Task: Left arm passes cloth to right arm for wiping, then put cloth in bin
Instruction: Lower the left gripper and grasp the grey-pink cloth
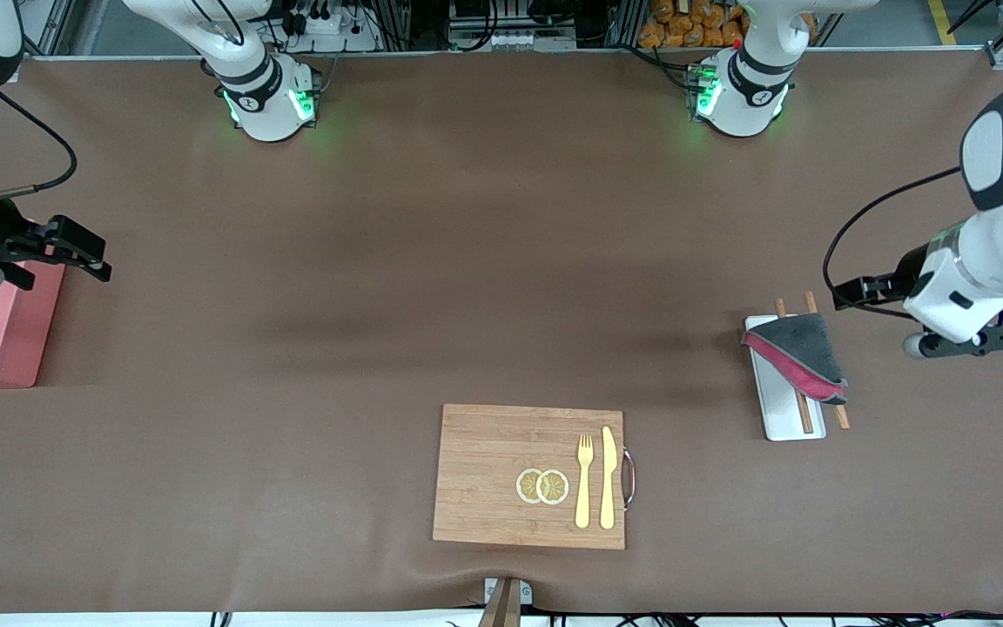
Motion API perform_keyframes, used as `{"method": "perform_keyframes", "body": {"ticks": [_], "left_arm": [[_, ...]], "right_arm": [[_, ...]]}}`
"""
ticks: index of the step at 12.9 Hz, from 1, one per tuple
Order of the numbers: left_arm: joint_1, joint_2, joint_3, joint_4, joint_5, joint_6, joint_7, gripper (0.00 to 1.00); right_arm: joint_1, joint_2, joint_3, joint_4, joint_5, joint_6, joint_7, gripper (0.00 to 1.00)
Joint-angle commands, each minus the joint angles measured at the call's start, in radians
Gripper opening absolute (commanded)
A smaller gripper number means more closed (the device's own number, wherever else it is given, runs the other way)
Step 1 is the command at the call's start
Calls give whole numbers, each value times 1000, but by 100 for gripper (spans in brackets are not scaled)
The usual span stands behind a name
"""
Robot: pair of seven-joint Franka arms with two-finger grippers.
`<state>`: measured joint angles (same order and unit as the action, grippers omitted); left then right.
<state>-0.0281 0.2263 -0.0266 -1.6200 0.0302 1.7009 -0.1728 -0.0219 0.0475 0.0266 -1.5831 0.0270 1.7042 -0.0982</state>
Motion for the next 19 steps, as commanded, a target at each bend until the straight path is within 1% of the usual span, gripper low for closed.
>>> {"method": "perform_keyframes", "body": {"ticks": [1,3,4,7,8,9,12,16,18,19], "left_arm": [[22,21,0,-56,-1,55,4,100],[23,47,0,-110,-1,129,-2,100],[30,68,0,-126,-1,164,-2,95],[34,139,0,-129,-1,242,-2,81],[37,154,0,-129,-1,259,-2,75],[37,163,0,-129,-1,273,-2,72],[39,195,2,-124,-1,290,-2,64],[59,206,0,-124,0,296,0,54],[62,211,0,-124,0,296,0,48],[60,212,0,-123,0,296,0,43]], "right_arm": [[-19,-6,7,-8,-9,6,8,100],[-23,-6,9,-8,-9,8,5,100],[-20,-5,9,-6,-9,12,6,100],[-16,-1,10,-9,-7,14,12,100],[-18,0,10,-9,-2,15,12,100],[-18,0,10,-11,-2,14,12,100],[-23,2,10,-11,-2,14,11,100],[-23,2,10,-12,-2,14,11,100],[-24,2,10,-12,-2,14,6,100],[-26,2,10,-12,-2,14,2,100]]}}
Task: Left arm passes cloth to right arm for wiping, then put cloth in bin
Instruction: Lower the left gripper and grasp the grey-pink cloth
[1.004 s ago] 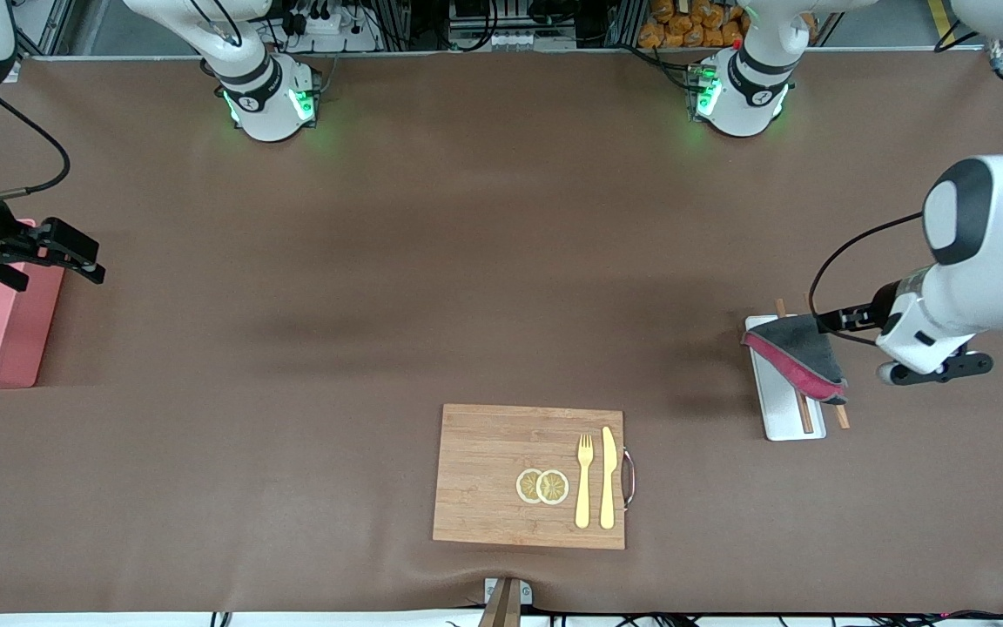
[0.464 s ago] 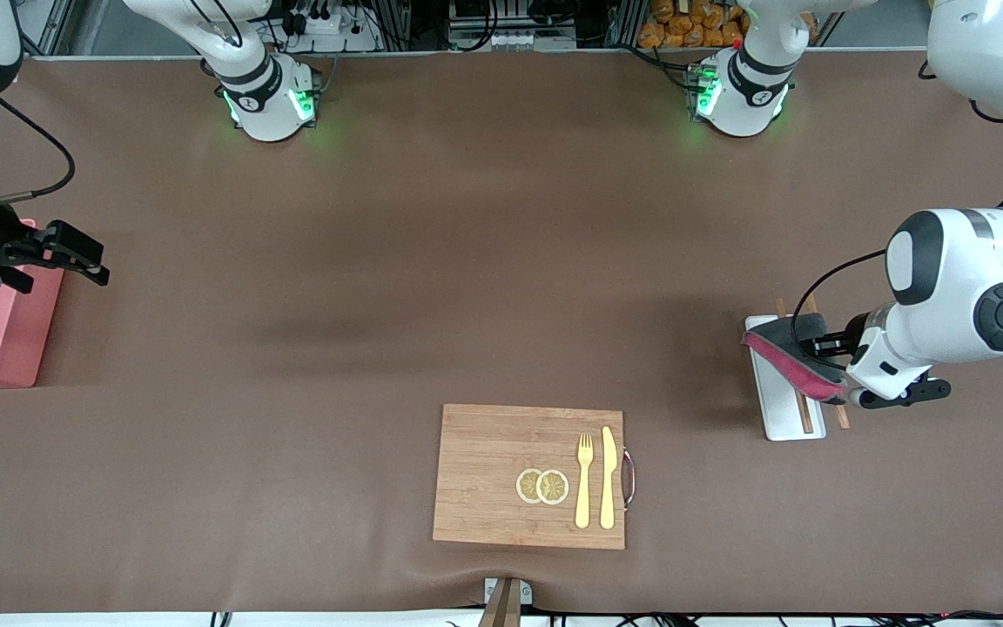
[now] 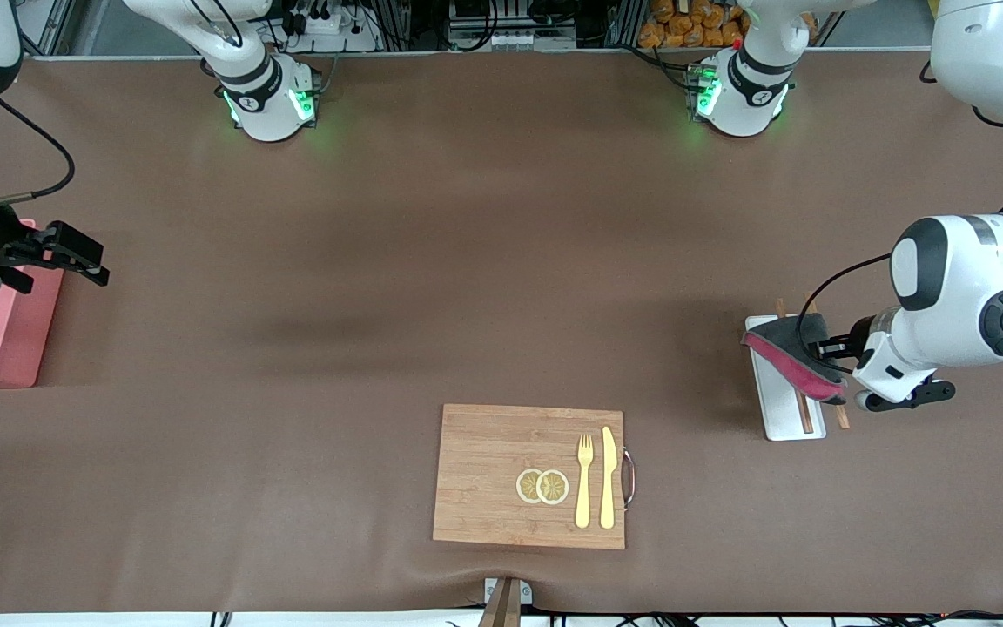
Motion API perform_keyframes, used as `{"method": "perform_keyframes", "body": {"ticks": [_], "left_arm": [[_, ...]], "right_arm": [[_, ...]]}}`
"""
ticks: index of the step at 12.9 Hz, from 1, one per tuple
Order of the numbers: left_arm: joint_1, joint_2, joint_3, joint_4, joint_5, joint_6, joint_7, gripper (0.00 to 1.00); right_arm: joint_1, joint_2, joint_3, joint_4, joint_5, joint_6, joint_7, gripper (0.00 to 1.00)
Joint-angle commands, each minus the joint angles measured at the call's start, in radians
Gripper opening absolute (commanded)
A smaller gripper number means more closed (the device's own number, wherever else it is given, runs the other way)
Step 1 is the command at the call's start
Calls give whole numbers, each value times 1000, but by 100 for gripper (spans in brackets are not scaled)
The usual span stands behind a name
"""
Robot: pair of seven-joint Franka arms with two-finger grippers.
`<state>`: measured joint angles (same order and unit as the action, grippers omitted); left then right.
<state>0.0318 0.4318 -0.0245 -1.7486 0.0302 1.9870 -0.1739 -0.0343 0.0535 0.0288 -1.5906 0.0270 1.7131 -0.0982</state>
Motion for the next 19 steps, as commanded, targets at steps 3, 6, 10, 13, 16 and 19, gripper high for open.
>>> {"method": "perform_keyframes", "body": {"ticks": [3,6,10,13,16,19], "left_arm": [[0,7,0,8,1,10,1,36],[-3,7,-2,9,1,10,1,26],[-6,8,-2,12,2,10,1,9],[-7,7,-2,14,1,10,2,0],[-3,-4,-6,14,-1,9,19,0],[-6,-56,-23,12,-15,-11,14,0]], "right_arm": [[-13,-3,8,-5,-2,3,2,100],[-18,-3,6,-17,-2,5,0,100],[-29,-3,6,-17,-2,3,-3,100],[-24,3,6,-19,-2,0,-3,100],[-21,6,6,-16,-2,3,-3,100],[-22,5,6,-14,-2,-3,-3,100]]}}
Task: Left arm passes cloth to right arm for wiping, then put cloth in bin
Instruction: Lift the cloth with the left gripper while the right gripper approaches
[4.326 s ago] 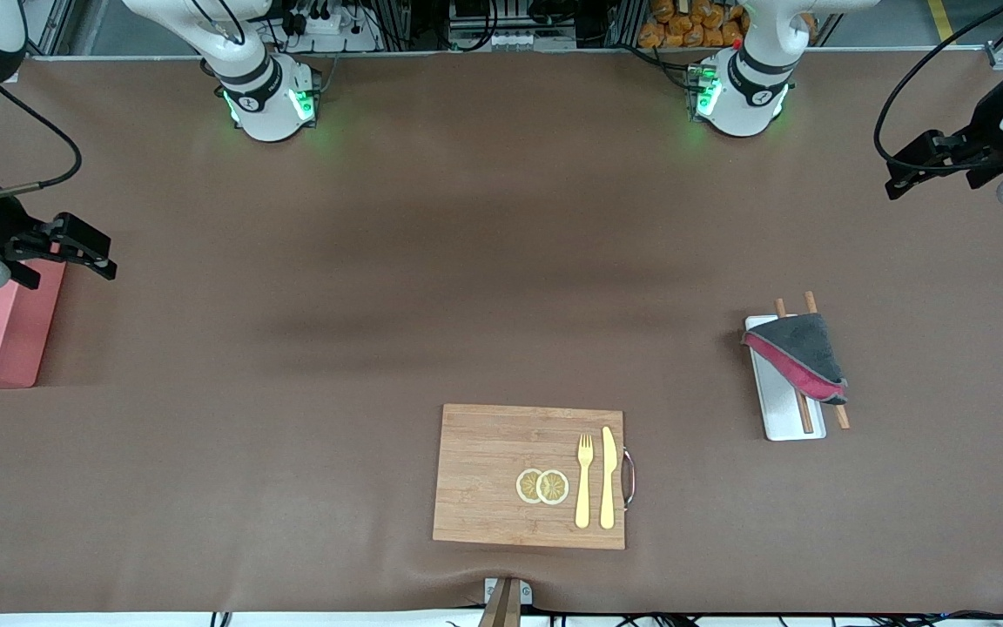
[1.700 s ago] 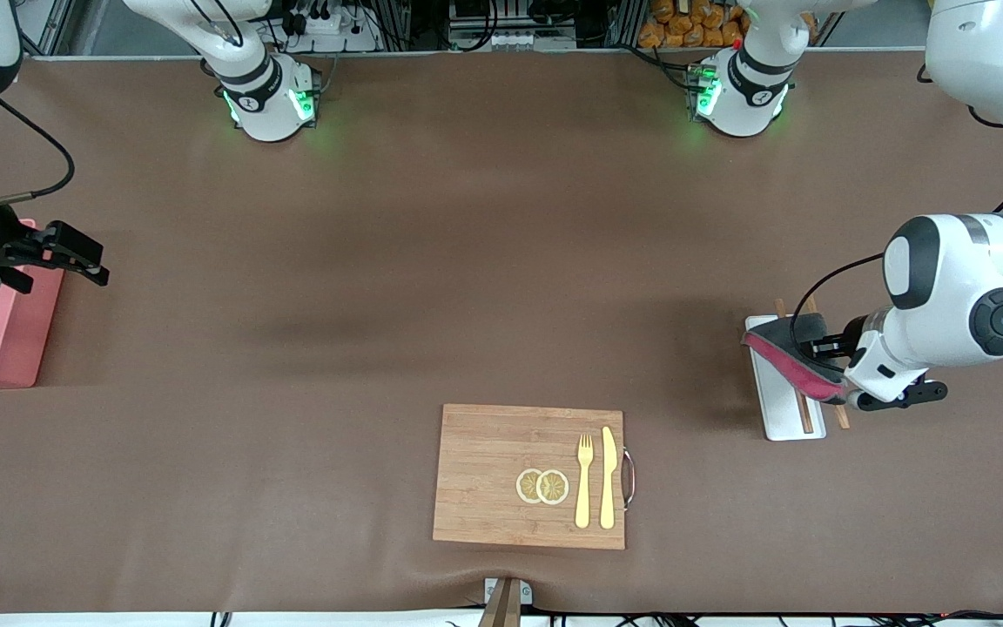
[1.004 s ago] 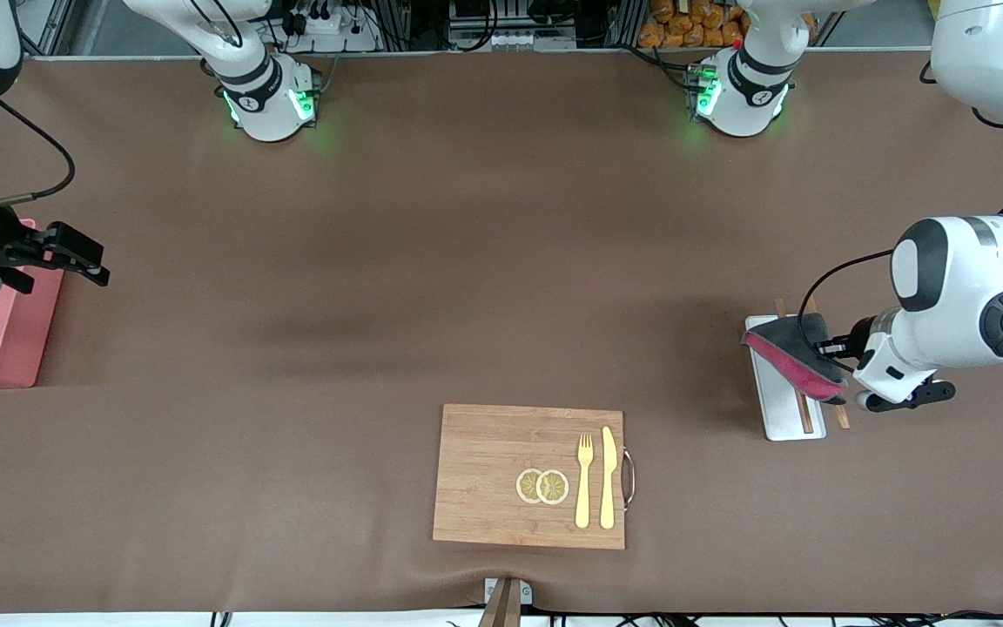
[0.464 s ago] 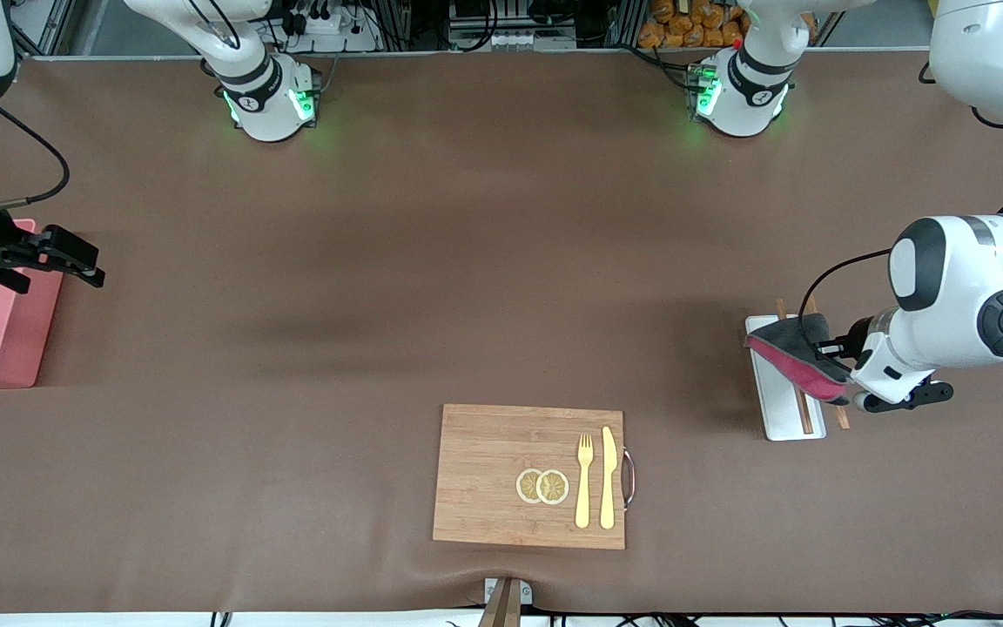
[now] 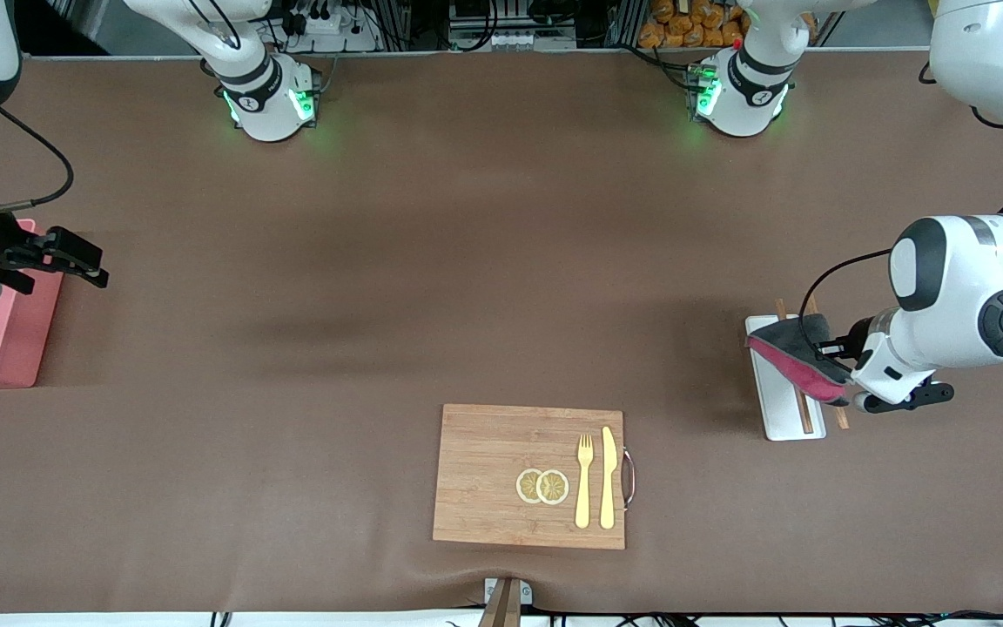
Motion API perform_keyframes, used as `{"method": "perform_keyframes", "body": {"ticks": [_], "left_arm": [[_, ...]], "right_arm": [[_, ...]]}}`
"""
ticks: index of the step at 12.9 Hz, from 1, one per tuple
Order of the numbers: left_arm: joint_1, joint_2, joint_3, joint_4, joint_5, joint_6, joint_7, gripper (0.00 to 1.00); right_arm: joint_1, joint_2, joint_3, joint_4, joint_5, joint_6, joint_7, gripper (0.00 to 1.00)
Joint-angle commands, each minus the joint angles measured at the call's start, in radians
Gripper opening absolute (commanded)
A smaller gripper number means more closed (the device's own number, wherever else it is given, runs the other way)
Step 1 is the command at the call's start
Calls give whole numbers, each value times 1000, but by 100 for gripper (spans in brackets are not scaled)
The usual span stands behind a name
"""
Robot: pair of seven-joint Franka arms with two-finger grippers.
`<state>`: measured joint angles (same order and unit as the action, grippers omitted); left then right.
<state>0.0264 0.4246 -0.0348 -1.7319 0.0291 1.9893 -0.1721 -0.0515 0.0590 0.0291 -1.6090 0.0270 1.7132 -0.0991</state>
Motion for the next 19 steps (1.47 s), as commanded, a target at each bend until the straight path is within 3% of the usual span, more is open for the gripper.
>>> {"method": "perform_keyframes", "body": {"ticks": [1,5,9,13,17,19], "left_arm": [[-2,-66,-26,-3,-27,-21,8,0],[-2,-154,-100,5,-69,-111,-61,0],[-3,-170,-195,68,-214,-205,-203,0],[-41,-123,-348,176,-244,-199,-508,0],[-221,-55,-362,299,-245,-115,-760,0],[-291,-27,-364,314,-248,13,-869,0]], "right_arm": [[-7,1,6,6,-2,-3,-4,100],[-11,9,6,11,-7,-4,-21,100],[12,2,14,40,56,-108,266,100],[41,4,14,51,272,-207,616,100],[162,40,14,44,368,-213,996,100],[167,88,12,38,509,-216,1111,100]]}}
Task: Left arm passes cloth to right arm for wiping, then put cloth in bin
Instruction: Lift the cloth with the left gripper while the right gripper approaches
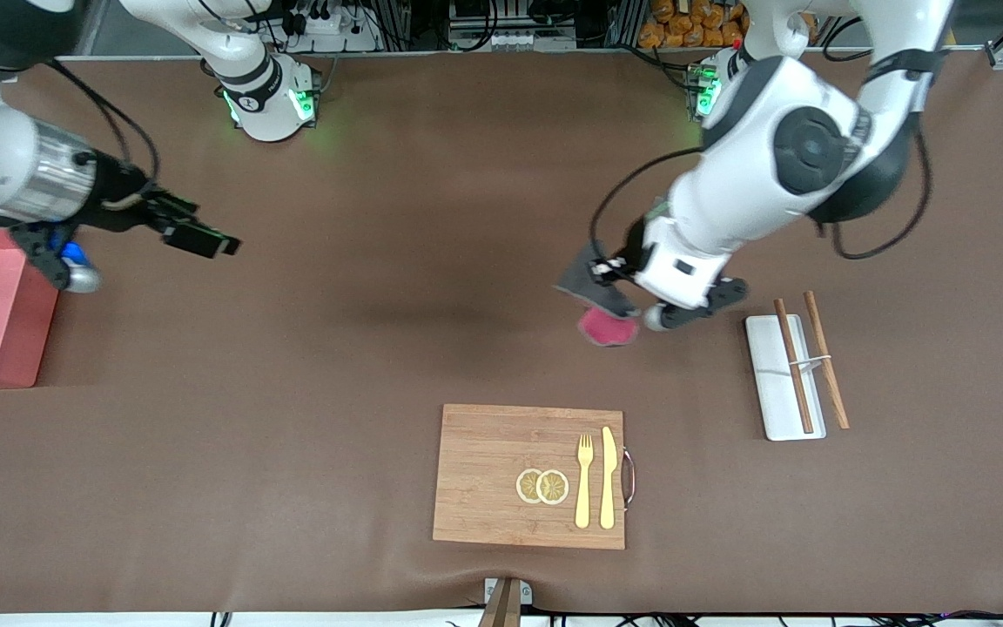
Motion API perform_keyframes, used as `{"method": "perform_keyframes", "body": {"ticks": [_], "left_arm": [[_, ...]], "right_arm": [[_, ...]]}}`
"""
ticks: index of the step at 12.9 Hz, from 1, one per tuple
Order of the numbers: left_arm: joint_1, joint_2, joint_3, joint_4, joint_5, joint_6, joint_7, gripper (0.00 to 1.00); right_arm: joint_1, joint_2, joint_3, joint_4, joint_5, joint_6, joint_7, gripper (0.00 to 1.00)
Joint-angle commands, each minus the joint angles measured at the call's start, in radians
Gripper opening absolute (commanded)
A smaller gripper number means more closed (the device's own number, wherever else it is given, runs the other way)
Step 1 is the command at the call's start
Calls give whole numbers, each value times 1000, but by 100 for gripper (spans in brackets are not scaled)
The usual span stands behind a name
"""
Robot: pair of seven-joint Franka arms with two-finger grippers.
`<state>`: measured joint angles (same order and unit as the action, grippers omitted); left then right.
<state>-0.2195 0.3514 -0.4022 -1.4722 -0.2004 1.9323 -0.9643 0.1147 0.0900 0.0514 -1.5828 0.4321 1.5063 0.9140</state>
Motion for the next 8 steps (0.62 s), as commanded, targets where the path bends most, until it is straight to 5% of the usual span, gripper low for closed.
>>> {"method": "perform_keyframes", "body": {"ticks": [1,8], "left_arm": [[-87,75,3,84,-31,139,-140,0],[-250,169,-4,153,-39,490,-552,0]], "right_arm": [[17,83,-10,12,153,-2,173,100],[60,243,-10,1,384,106,318,100]]}}
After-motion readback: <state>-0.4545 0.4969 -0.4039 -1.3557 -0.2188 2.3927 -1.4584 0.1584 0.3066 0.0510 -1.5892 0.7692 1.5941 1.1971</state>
